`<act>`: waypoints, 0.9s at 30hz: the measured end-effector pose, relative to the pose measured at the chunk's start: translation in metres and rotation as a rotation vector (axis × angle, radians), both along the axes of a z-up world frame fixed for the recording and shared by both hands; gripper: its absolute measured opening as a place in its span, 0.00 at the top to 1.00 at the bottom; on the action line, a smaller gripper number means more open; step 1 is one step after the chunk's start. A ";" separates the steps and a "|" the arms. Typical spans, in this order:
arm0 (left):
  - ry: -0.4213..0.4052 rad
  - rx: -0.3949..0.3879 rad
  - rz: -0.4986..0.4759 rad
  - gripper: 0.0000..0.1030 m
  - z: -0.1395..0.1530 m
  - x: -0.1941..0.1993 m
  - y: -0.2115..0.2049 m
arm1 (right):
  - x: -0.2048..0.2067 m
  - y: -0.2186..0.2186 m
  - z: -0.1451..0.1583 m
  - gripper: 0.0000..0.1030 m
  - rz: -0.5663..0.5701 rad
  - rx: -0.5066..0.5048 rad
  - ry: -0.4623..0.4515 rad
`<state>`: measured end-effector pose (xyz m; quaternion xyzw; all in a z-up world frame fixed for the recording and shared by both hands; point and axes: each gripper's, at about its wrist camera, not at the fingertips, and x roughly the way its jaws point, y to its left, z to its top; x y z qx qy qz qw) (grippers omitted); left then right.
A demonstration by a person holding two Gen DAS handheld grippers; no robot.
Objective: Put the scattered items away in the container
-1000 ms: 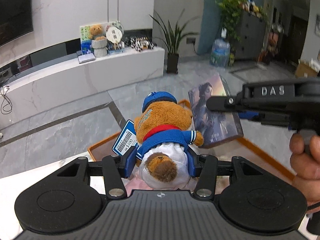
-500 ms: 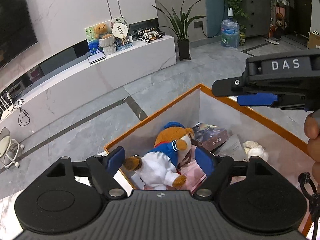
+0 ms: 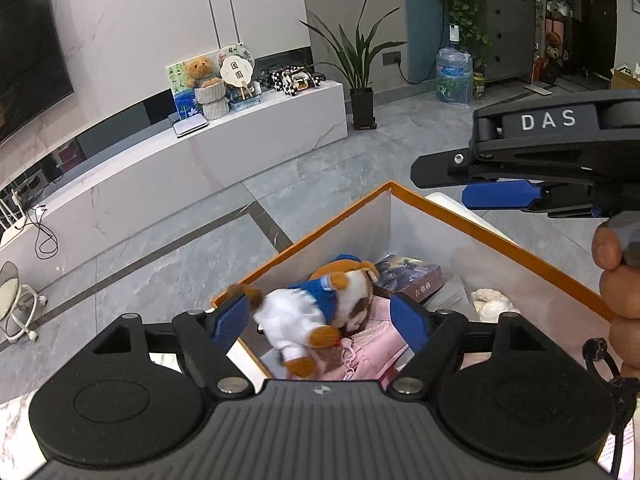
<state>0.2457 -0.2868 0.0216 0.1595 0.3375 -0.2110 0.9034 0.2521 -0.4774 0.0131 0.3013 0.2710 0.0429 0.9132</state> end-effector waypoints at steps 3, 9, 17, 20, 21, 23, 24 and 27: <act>-0.009 -0.005 0.001 0.11 0.005 -0.002 0.003 | -0.001 0.005 0.003 0.45 0.005 -0.005 -0.005; -0.025 -0.017 0.007 0.11 0.016 -0.007 0.013 | -0.002 0.012 0.010 0.45 0.010 -0.007 -0.015; -0.069 -0.059 0.032 0.11 0.040 -0.018 0.038 | -0.010 0.026 0.025 0.45 0.031 -0.032 -0.047; -0.085 -0.073 0.045 0.11 0.048 -0.024 0.051 | -0.015 0.029 0.031 0.45 0.029 -0.037 -0.062; -0.090 -0.076 0.049 0.11 0.050 -0.026 0.054 | -0.016 0.031 0.033 0.45 0.029 -0.038 -0.066; -0.095 -0.077 0.054 0.11 0.053 -0.031 0.061 | -0.018 0.035 0.036 0.45 0.030 -0.041 -0.074; -0.098 -0.075 0.056 0.11 0.055 -0.033 0.064 | -0.019 0.037 0.038 0.45 0.032 -0.043 -0.078; -0.112 -0.068 0.065 0.11 0.063 -0.039 0.075 | -0.022 0.045 0.044 0.45 0.044 -0.051 -0.092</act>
